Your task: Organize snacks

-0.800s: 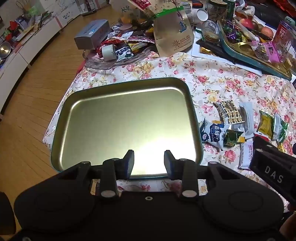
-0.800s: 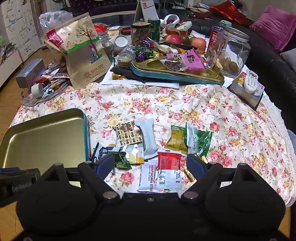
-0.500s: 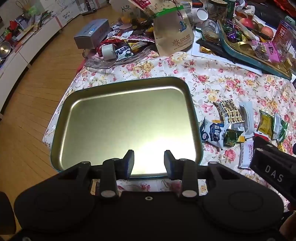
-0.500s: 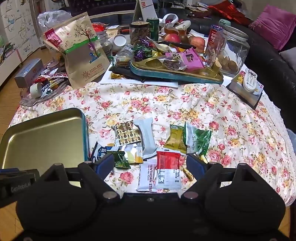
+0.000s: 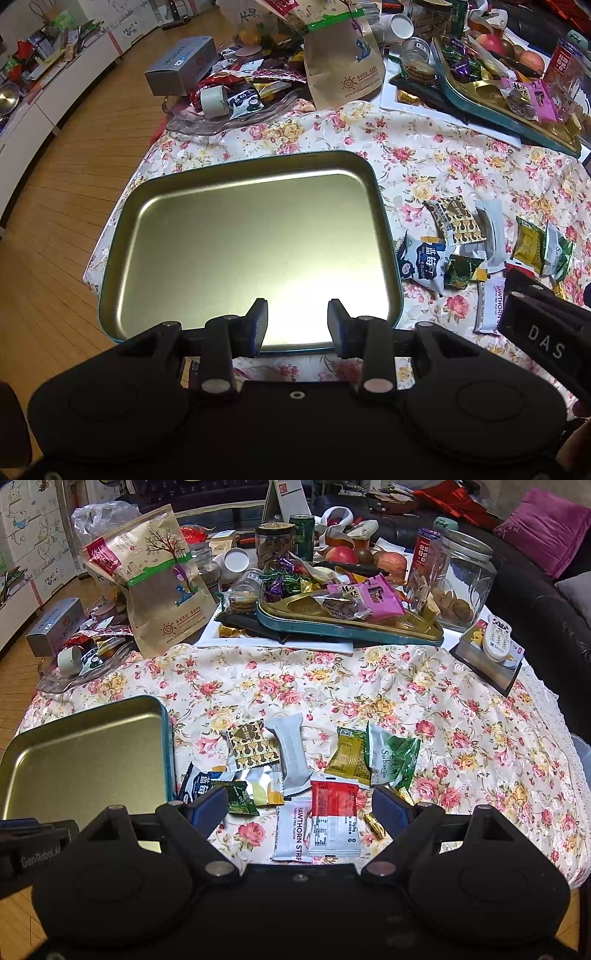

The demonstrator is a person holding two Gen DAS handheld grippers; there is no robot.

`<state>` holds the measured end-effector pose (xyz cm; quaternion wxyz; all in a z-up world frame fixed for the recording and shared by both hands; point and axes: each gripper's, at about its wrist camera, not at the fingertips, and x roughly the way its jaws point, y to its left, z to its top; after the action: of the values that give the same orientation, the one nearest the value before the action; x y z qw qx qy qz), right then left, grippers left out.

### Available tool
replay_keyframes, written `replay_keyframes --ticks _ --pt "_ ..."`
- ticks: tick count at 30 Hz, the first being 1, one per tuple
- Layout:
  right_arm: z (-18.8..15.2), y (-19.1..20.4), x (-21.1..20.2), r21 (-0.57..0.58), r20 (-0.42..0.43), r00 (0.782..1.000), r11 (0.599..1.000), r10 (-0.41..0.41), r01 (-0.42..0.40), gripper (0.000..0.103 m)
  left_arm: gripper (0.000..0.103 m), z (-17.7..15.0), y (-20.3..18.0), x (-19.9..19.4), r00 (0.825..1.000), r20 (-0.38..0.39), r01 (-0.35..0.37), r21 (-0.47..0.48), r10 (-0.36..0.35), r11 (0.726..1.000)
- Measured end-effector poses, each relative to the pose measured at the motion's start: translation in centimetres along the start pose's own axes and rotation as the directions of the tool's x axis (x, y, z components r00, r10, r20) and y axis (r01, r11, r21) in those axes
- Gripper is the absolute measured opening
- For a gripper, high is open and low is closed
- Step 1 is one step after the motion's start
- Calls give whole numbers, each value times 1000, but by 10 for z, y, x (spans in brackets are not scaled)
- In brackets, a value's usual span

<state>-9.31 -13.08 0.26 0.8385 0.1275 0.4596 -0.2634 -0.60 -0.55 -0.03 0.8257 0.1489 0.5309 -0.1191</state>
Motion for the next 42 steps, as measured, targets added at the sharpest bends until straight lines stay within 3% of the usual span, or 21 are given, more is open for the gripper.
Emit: replay_keyframes --ticks 42 --pt "-2 -4 7 19 -44 999 1000 -15 15 89 45 0 -7 -1 1000 -14 19 9 -18 1000"
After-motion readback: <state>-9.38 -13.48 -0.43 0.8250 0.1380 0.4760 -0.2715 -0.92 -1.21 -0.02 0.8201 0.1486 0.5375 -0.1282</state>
